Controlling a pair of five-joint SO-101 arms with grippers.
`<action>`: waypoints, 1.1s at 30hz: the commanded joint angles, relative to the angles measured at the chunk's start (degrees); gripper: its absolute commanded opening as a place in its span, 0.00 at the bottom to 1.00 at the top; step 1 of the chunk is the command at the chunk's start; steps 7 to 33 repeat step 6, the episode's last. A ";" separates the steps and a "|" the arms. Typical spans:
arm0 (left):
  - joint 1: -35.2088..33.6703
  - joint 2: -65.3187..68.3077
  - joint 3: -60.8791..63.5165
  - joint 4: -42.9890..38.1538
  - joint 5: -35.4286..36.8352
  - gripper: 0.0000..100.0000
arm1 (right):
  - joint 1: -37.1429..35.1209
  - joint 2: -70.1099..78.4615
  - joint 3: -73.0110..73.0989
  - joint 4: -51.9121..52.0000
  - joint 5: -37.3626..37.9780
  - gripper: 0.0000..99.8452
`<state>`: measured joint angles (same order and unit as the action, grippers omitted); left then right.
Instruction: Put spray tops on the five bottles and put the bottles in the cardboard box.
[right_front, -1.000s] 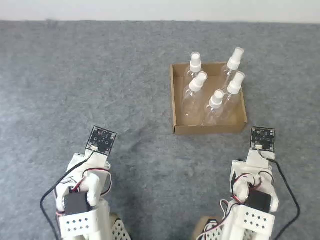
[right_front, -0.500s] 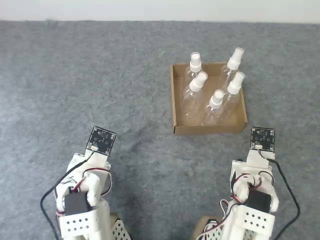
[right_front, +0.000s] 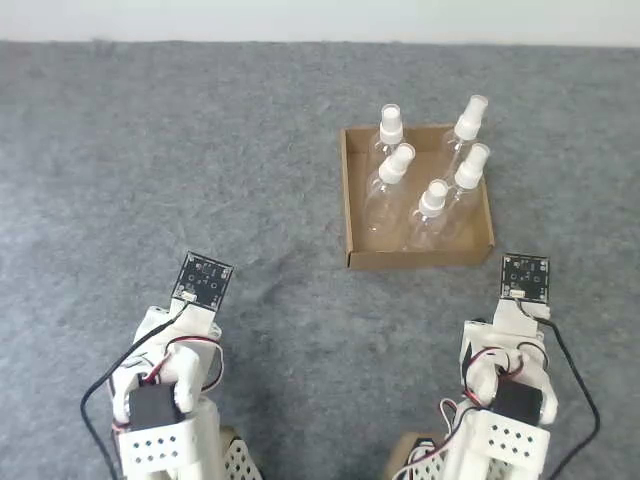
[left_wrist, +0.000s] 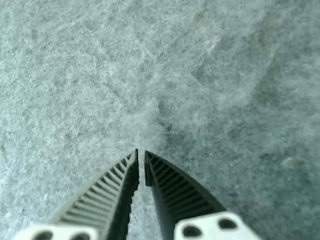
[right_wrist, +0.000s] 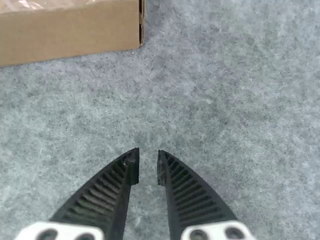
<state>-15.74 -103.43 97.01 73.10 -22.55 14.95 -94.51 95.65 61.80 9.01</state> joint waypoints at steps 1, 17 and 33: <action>-0.26 -0.88 -0.48 0.35 -0.53 0.01 | 0.57 -0.84 1.14 0.40 0.88 0.02; -0.26 -0.88 -0.48 0.35 -0.53 0.01 | 0.57 -0.84 1.14 0.40 0.88 0.02; -0.26 -0.88 -0.48 0.35 -0.53 0.01 | 0.57 -0.84 1.14 0.40 0.88 0.02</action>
